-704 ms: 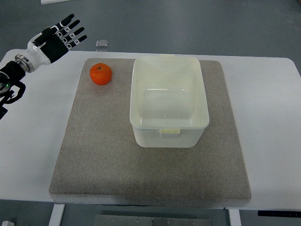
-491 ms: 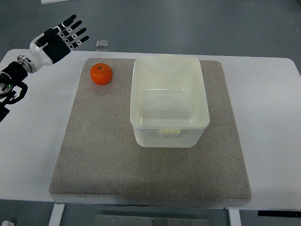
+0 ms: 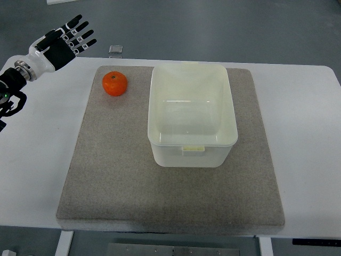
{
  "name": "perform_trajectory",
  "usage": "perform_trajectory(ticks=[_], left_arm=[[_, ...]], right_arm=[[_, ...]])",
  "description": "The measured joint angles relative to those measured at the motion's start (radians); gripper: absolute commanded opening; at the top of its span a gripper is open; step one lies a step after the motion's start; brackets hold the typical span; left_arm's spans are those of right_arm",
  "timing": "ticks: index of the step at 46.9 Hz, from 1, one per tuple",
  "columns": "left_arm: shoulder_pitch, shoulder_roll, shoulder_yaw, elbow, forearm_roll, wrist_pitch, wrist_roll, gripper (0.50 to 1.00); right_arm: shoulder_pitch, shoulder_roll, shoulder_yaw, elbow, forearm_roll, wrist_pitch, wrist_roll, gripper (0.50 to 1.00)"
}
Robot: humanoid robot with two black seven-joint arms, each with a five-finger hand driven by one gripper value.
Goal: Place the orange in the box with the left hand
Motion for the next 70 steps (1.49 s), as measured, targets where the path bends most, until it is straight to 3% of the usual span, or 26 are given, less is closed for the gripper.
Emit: perform_trajectory(ticks=[8,16,25,31,37,58,70], left_arm=[[-0.011,0.020,0.003,0.003,0.068,0.000,-0.001,0.994],[-0.059,0.053,-0.009,-0.011,0.465,0.000,-0.017,0.994],[-0.074,0.061,-0.009,-0.036,0.820,0.000,-0.208,0.994],[-0.086,0.065,-0.006,-0.073,1.032,0.000,-0.274,0.994],[-0.108,0.066,-0.004,-0.109,1.245,0.002,-0.283,0.992],[-0.142,-0.007,0.046,-0.138,1.731,0.219,-0.303,0.992],[-0.138,-0.072,0.065,-0.116,1.936,0.269,-0.309,0.981]], right_arm=[[0.000,0.000,0.000,0.000,0.000,0.000,0.000,0.932],[0.000,0.000,0.000,0.000,0.000,0.000,0.000,0.932],[0.000,0.000,0.000,0.000,0.000,0.000,0.000,0.932],[0.000,0.000,0.000,0.000,0.000,0.000,0.000,0.932],[0.000,0.000,0.000,0.000,0.000,0.000,0.000,0.932],[0.000,0.000,0.000,0.000,0.000,0.000,0.000,0.932],[0.000,0.000,0.000,0.000,0.000,0.000,0.000,0.932]])
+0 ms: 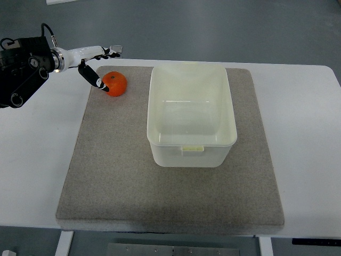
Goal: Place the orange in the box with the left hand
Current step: 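Lower the left hand onto the orange and close fingers around it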
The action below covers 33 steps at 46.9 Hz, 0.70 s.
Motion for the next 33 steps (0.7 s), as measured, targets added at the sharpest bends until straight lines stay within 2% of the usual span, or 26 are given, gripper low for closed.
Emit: perform_trajectory(ticks=[14,19,23,27,29,31,33], left_arm=[[0.002,-0.060,0.124,0.065,0.014,0.131,0.000,0.971],[0.000,-0.064,0.129,0.077,0.014,0.151,0.002,0.962],[0.000,-0.068,0.137,0.076,0.015,0.152,0.002,0.932],[0.000,-0.079,0.161,0.077,0.015,0.152,0.002,0.877],[0.002,-0.079,0.165,0.078,0.015,0.152,0.002,0.832],[0.004,-0.079,0.167,0.078,0.014,0.152,0.002,0.808],[0.004,-0.080,0.168,0.079,0.014,0.152,0.002,0.757]], right_arm=[[0.000,0.000,0.000,0.000,0.000,0.000,0.000,0.932],[0.000,0.000,0.000,0.000,0.000,0.000,0.000,0.932],[0.000,0.000,0.000,0.000,0.000,0.000,0.000,0.932],[0.000,0.000,0.000,0.000,0.000,0.000,0.000,0.932],[0.000,0.000,0.000,0.000,0.000,0.000,0.000,0.932],[0.000,0.000,0.000,0.000,0.000,0.000,0.000,0.932],[0.000,0.000,0.000,0.000,0.000,0.000,0.000,0.930]])
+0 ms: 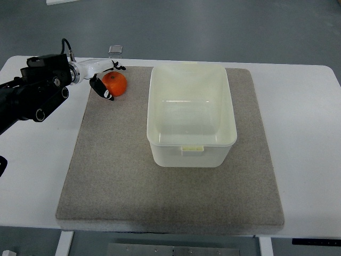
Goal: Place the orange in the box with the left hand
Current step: 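Lower the left hand onto the orange and close fingers around it, then lift the orange with the left hand above the table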
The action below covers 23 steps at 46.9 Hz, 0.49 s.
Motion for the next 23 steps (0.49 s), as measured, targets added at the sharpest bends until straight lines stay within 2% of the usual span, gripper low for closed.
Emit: perform_trajectory(ticks=[8,9,19,23], left_arm=[[-0.005,0.000,0.000,-0.002,0.007,-0.002,-0.001,0.514],[-0.005,0.000,0.000,-0.003,0.012,-0.002,-0.001,0.500],[-0.008,0.009,-0.001,-0.017,0.044,-0.003,-0.001,0.500],[-0.026,0.028,-0.001,-0.054,0.042,-0.013,-0.002,0.500]], right_arm=[[0.000,0.000,0.000,0.000,0.000,0.000,0.000,0.932],[0.000,0.000,0.000,0.000,0.000,0.000,0.000,0.932],[0.000,0.000,0.000,0.000,0.000,0.000,0.000,0.932],[0.000,0.000,0.000,0.000,0.000,0.000,0.000,0.932]])
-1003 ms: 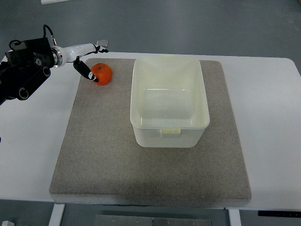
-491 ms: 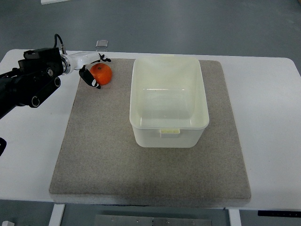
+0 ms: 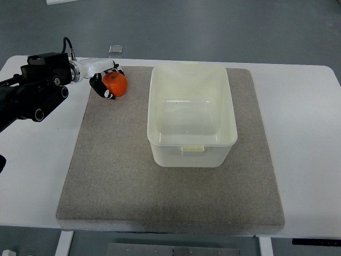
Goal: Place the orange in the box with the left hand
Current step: 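Lift the orange with the left hand above the table, then carry the orange over the white box and release it inside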
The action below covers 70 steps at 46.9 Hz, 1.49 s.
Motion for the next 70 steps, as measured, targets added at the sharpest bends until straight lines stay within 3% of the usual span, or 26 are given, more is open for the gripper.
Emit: perform_trajectory(ticks=[13,18,31,51,70], left_arm=[[-0.045,0.275,-0.048,-0.331,-0.019,-0.094,0.000,0.500],[-0.049,0.317,-0.101,-0.414,-0.020,-0.132,-0.001,0.500],[-0.128,0.303,-0.130,-0.446,-0.066,-0.236,-0.024,0.500],[-0.137,0.279,-0.117,-0.714,-0.079,-0.253,-0.024,0.500],[-0.123,0.054,0.009,-0.665,0.042,-0.240,0.017,0.500]], right_arm=[[0.000,0.000,0.000,0.000,0.000,0.000,0.000,0.932],[0.000,0.000,0.000,0.000,0.000,0.000,0.000,0.930],[0.000,0.000,0.000,0.000,0.000,0.000,0.000,0.932],[0.000,0.000,0.000,0.000,0.000,0.000,0.000,0.932],[0.000,0.000,0.000,0.000,0.000,0.000,0.000,0.932]])
